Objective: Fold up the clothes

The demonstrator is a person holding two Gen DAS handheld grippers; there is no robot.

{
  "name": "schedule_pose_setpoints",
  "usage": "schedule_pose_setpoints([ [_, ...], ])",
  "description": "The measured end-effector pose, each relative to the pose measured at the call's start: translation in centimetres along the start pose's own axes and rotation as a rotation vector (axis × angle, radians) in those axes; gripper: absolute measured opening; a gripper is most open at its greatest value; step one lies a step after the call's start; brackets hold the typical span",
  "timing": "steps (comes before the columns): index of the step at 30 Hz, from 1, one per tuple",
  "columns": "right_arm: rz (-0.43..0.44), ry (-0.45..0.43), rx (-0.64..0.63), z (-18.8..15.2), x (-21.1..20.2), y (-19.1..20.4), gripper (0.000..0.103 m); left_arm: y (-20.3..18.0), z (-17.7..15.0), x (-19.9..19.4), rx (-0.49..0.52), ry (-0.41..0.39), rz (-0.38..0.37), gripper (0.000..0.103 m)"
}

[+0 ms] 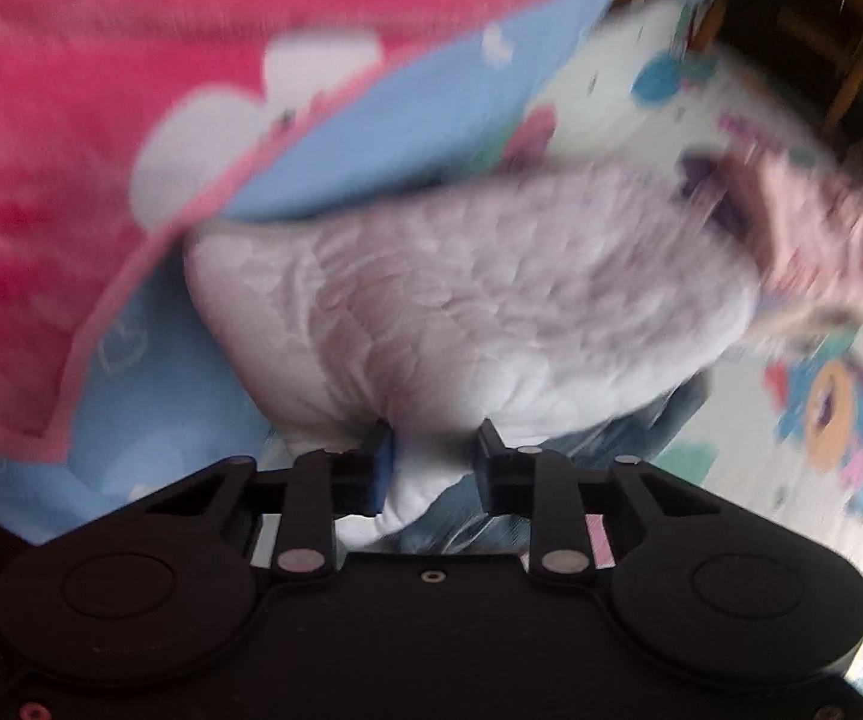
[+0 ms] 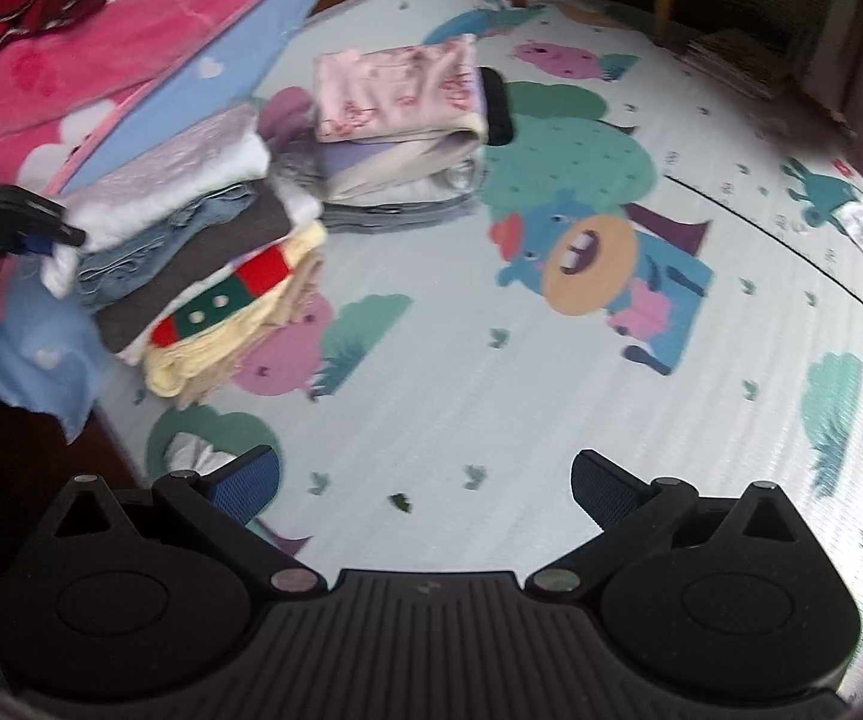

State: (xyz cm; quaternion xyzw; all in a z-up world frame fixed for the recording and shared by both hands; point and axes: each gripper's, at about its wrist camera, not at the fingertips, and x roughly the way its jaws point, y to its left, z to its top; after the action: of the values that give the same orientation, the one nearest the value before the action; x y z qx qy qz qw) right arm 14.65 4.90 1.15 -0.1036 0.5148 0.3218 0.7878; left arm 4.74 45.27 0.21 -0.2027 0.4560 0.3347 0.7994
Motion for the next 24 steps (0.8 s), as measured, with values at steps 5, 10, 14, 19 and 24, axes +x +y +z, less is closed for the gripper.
schedule_pose_setpoints([
  [5, -0.025, -0.026, 0.024, -0.5, -1.4, -1.9, 0.103, -1.1, 1.4, -6.2, -0.013, -0.207, -0.148, 0.022],
  [10, -0.051, -0.05, 0.017, -1.0, -2.9, -3.3, 0.103, -4.9, 1.4, -12.1, 0.049, -0.329, -0.324, 0.021],
  [14, -0.082, -0.048, 0.034, -1.9, -4.0, -5.6, 0.103, -10.1, -0.3, -16.1, 0.17, -0.351, -0.475, 0.021],
  [19, -0.116, -0.09, 0.11, -3.0, -6.7, -10.1, 0.103, -18.0, -4.5, -20.3, 0.451, -0.372, -0.676, 0.021],
  [24, -0.193, -0.11, 0.211, -5.1, -9.9, -16.9, 0.103, -25.1, -11.5, -21.7, 0.741, -0.244, -0.865, 0.022],
])
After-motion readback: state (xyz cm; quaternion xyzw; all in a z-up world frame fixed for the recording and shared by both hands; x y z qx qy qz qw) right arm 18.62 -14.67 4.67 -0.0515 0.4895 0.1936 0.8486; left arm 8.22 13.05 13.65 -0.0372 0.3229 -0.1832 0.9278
